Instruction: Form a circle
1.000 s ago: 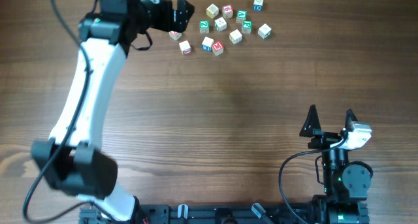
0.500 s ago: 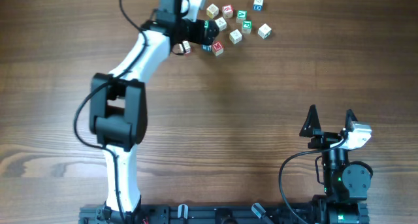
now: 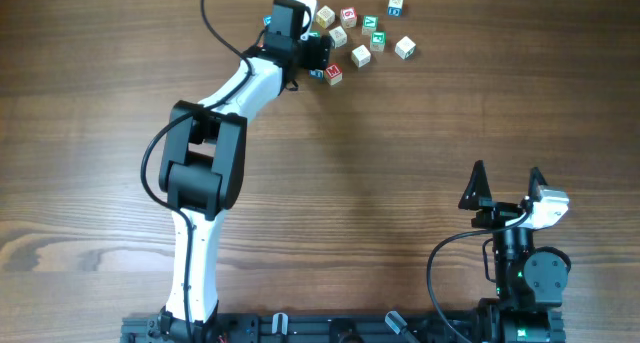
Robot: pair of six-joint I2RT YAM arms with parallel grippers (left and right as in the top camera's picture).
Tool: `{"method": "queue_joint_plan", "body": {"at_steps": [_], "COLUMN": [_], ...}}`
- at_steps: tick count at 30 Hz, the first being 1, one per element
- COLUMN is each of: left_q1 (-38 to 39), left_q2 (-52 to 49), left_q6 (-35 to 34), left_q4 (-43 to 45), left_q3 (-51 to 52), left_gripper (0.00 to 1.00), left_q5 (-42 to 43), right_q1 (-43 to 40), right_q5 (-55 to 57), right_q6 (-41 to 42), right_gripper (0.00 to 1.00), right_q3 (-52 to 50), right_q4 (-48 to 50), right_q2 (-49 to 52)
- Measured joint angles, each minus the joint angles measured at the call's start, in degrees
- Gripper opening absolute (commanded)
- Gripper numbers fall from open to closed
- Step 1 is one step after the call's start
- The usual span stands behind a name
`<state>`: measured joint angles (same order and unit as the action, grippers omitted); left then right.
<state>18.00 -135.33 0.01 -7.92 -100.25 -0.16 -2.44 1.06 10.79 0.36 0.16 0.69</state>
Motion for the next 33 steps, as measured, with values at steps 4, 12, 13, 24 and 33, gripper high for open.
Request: {"method": "queue_joint_plan", "body": {"at_steps": [4, 12, 13, 24, 33], "left_q1": [-0.9, -0.7, -0.7, 0.0, 0.4], "left_q2": [-1.2, -2.8, -2.8, -4.4, -6.1], "left_q6": [-0.3, -1.1, -1.5, -6.8, -8.2], "left_q4": [2.8, 4.1, 4.3, 11.8, 11.3], "left_q3": [0.0, 0.0, 0.0, 0.0, -0.5], "left_gripper": [0.88, 0.89, 0.89, 0.76, 0.23], "left_q5": [1.0, 3.6, 3.8, 4.6, 5.0], "right_q1": [0.0, 0.0, 0.0, 0.0, 0.0], "right_q5": [0.0, 0.0, 0.0, 0.0, 0.0], "right_q6": [0.0, 0.0, 0.0, 0.0, 0.0], "right_gripper": [1.0, 1.0, 1.0, 1.0, 1.0], "right_q3": [0.0, 0.0, 0.0, 0.0, 0.0], "right_q4": [0.0, 0.0, 0.0, 0.0, 0.0], "right_q2": [0.0, 0.0, 0.0, 0.0, 0.0]}}
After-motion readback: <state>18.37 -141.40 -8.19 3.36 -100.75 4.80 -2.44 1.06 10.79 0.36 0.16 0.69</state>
